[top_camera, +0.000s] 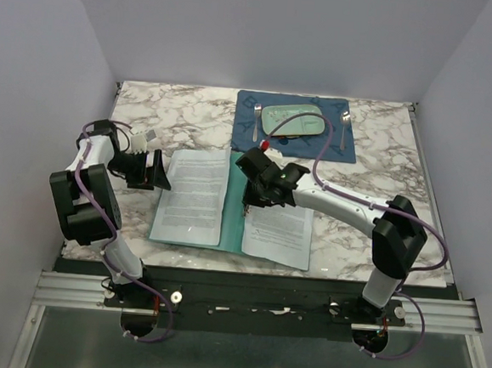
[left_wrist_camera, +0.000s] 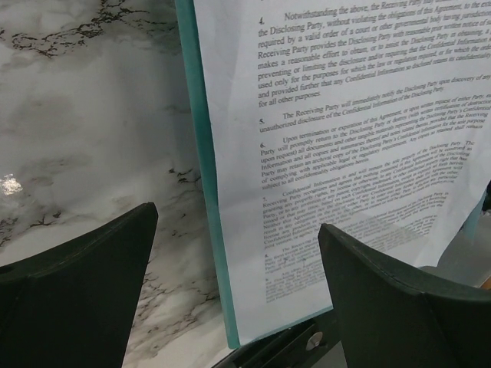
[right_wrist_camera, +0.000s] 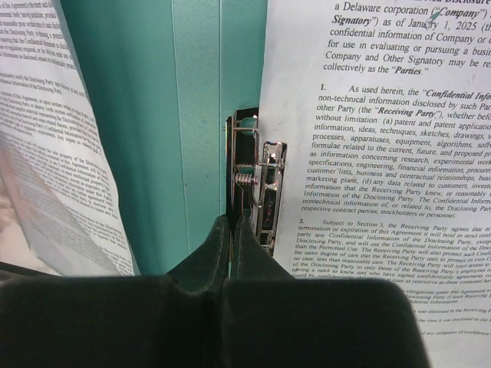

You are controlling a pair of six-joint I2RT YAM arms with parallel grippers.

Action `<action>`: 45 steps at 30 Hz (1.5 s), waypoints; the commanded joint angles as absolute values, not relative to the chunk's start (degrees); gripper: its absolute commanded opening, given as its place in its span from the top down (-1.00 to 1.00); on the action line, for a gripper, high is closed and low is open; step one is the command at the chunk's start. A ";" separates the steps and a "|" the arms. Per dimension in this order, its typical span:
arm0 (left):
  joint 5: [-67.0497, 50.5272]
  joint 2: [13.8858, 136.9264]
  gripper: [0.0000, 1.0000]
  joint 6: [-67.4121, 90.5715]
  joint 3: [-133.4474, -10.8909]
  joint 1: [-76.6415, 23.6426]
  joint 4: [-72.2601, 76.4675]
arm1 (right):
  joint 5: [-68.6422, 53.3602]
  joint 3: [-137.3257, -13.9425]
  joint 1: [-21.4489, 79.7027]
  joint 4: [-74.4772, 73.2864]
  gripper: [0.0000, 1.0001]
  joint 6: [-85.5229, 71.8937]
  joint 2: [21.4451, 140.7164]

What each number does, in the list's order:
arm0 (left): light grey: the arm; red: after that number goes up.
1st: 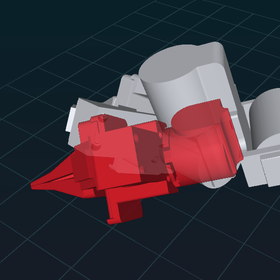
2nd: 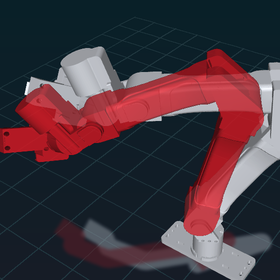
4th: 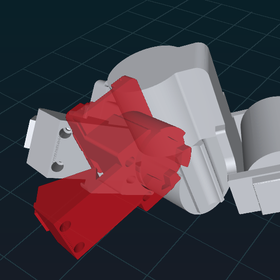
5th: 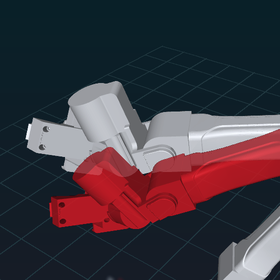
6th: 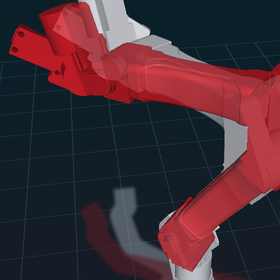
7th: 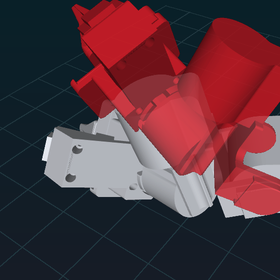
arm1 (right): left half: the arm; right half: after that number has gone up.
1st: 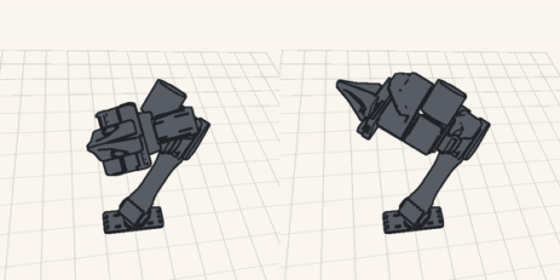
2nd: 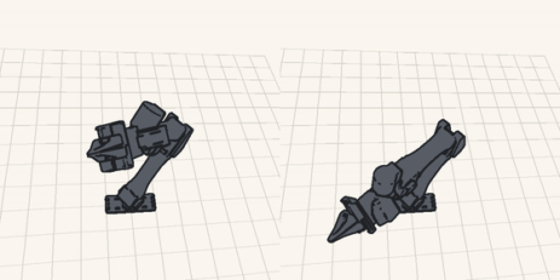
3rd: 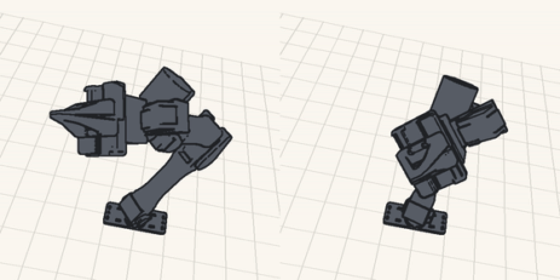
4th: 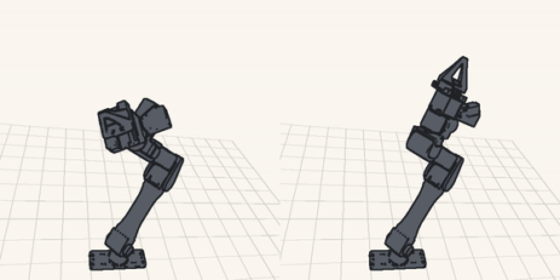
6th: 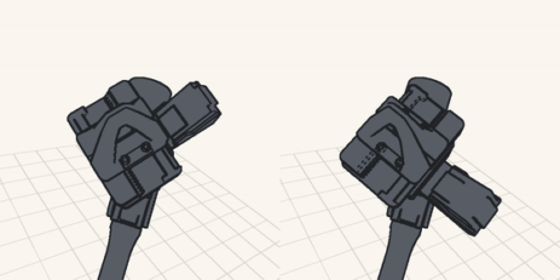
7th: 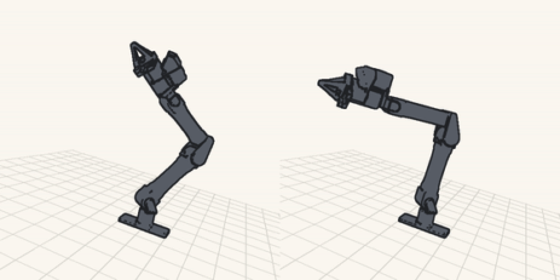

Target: Put the files into the folder

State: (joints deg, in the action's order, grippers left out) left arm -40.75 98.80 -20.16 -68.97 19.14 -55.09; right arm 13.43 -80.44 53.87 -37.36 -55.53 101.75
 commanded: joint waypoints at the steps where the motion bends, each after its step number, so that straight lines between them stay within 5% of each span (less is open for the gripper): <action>1: -41.49 99.75 -0.98 -23.47 -70.66 19.60 -56.25 | 12.92 -77.88 53.09 -32.79 0.99 -56.42 98.71; 29: -50.80 101.61 -0.98 -27.51 -70.93 20.92 -56.69 | 3.34 -68.12 48.96 -20.04 0.99 -58.89 90.97; 45: -68.03 96.94 -0.97 -23.47 -65.03 19.51 -57.22 | 0.70 -67.59 48.87 -15.91 0.99 -60.21 92.99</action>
State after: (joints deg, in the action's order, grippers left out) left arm -61.80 100.01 -24.21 -64.75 20.14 -55.75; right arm 2.31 -67.40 48.88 -20.21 -58.81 92.60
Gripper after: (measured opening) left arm 0.988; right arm 0.021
